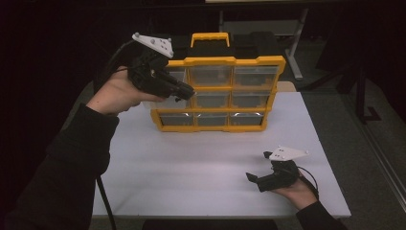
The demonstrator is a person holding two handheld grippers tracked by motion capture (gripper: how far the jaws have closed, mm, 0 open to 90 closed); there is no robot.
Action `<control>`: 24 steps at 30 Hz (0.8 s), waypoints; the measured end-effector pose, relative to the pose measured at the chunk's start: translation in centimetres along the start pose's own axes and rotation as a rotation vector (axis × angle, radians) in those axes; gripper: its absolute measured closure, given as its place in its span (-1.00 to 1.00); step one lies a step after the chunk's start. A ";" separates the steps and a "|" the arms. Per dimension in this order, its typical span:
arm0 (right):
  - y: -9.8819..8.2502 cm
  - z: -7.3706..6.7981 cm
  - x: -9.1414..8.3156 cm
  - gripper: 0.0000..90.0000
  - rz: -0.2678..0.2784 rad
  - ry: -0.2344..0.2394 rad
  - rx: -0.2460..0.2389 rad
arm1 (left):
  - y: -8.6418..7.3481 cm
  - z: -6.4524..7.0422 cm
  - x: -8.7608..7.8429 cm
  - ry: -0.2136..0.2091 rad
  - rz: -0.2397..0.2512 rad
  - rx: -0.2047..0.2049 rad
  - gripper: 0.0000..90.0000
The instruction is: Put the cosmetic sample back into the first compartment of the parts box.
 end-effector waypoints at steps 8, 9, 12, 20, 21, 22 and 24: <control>0.0 0.0 0.0 -1.00 0.004 0.000 -0.001 | 0.5 -1.2 -1.7 0.046 0.006 -0.024 0.79; 0.0 0.1 0.0 -1.00 0.004 0.000 -0.002 | 0.5 -1.3 -1.8 0.052 0.004 -0.031 0.79; 0.0 0.1 0.0 -1.00 0.004 0.000 -0.001 | 0.5 -1.8 -2.4 0.067 0.012 -0.038 0.79; 0.0 0.0 0.0 -1.00 0.004 0.000 -0.001 | 0.3 -3.2 -3.5 0.121 0.008 -0.065 0.79; 0.0 0.1 0.0 -1.00 0.003 0.000 0.000 | 0.2 -3.5 -3.6 0.130 0.005 -0.070 0.79; 0.0 0.1 0.0 -1.00 0.003 0.000 0.001 | 0.1 -3.6 -3.7 0.132 0.010 -0.073 0.79; 0.0 0.1 0.0 -1.00 0.002 -0.001 0.002 | 0.0 -4.0 -3.9 0.148 0.005 -0.082 0.79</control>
Point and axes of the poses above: each handheld gripper's, and its own axes: x roughly forward along the jaws, y roughly out of its top, z roughly to its right, the point moved 8 cm from there along x, roughly forward along the jaws, and after that the axes turned 12 degrees about -y, right-handed, at the moved point
